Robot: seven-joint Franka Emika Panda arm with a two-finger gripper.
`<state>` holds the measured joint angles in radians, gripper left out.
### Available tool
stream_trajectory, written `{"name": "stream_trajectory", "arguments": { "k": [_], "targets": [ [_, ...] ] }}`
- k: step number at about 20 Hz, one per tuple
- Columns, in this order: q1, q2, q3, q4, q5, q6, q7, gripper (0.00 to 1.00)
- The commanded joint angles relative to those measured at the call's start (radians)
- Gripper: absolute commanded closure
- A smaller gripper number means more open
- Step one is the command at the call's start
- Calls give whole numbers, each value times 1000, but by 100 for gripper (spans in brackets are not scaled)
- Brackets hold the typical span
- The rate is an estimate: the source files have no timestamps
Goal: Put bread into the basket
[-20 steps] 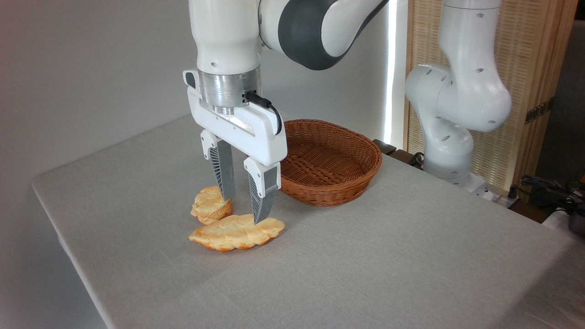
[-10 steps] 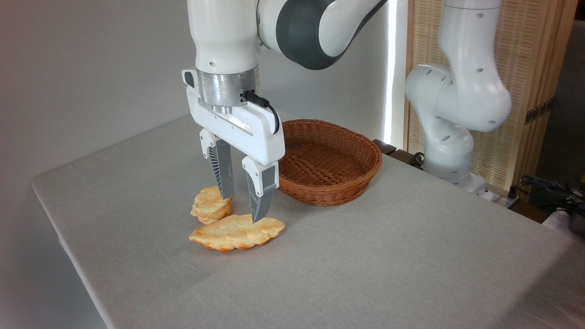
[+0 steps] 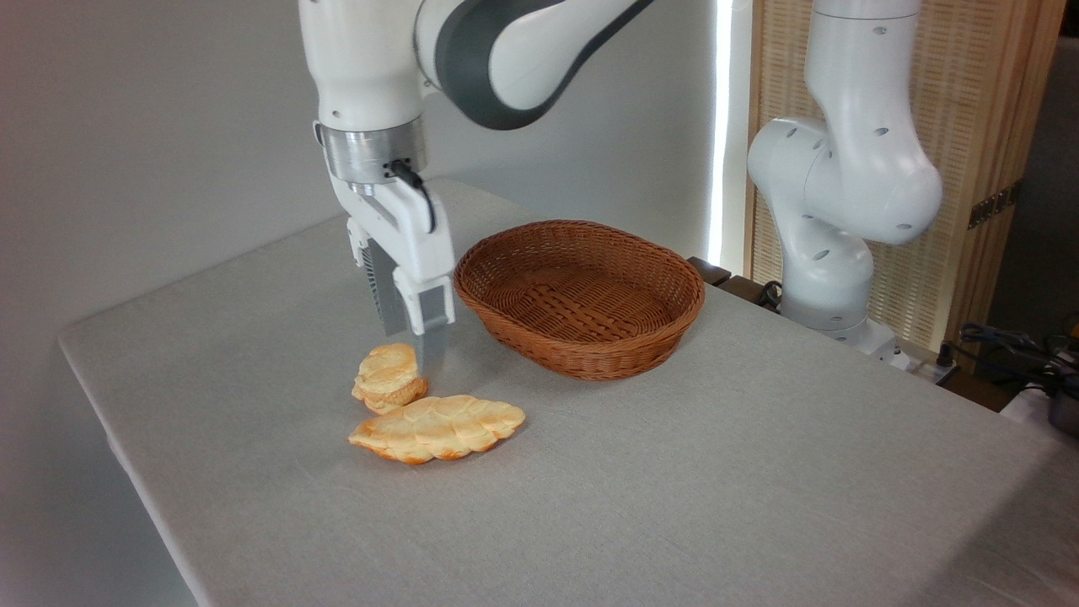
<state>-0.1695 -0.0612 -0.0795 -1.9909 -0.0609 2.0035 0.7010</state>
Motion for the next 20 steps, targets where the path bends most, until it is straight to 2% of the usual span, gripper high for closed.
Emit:
{"name": "stream_trajectory", "arguments": {
  "k": [1, 4, 7, 20],
  "targets": [
    [-15, 70, -49, 23, -17, 69, -1, 0],
    [-15, 112, -94, 23, -17, 109, -1, 0],
    [-15, 130, -111, 23, -13, 129, -1, 0],
    [-12, 149, -98, 34, 0, 129, 5, 0]
  ]
}}
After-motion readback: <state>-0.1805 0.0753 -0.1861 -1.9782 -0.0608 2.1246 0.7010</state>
